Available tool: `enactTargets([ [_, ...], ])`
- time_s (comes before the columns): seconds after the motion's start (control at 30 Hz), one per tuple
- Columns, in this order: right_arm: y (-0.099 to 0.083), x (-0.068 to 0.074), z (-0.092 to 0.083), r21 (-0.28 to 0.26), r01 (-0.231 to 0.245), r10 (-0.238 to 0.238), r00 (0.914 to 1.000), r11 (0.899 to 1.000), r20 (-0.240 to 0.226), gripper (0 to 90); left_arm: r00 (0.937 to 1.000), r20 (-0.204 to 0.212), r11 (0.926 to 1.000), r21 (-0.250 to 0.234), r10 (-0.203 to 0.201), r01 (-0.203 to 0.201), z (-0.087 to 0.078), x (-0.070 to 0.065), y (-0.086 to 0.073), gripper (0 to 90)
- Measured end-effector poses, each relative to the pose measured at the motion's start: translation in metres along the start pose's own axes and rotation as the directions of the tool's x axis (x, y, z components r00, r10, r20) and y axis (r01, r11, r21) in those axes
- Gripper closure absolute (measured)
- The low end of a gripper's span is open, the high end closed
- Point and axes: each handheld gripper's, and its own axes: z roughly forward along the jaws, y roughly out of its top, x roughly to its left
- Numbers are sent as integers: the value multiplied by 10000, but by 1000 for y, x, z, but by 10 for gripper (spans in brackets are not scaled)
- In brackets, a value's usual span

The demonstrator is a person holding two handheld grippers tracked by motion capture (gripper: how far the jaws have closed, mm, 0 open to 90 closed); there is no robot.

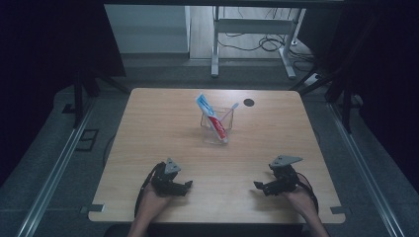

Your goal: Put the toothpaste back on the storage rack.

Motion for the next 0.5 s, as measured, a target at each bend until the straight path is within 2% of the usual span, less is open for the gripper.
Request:
enactTargets([
  [0.23,-15,1,9,111,-78,77,10000,9999,8,34,10000,3,10000,-1,7,-7,0,0,0,136],
  [0.33,-18,1,9,-119,-39,40,9999,9999,117,35,10000,1,10000,-2,7,-7,0,0,0,136],
  [0.4,-20,3,10,-236,37,-31,9996,9997,273,36,10000,-1,10000,-3,7,-7,0,0,0,136],
  [0.5,-20,4,10,-142,236,-231,9990,9996,375,29,10000,-10,10000,-7,-14,14,0,0,0,137],
])
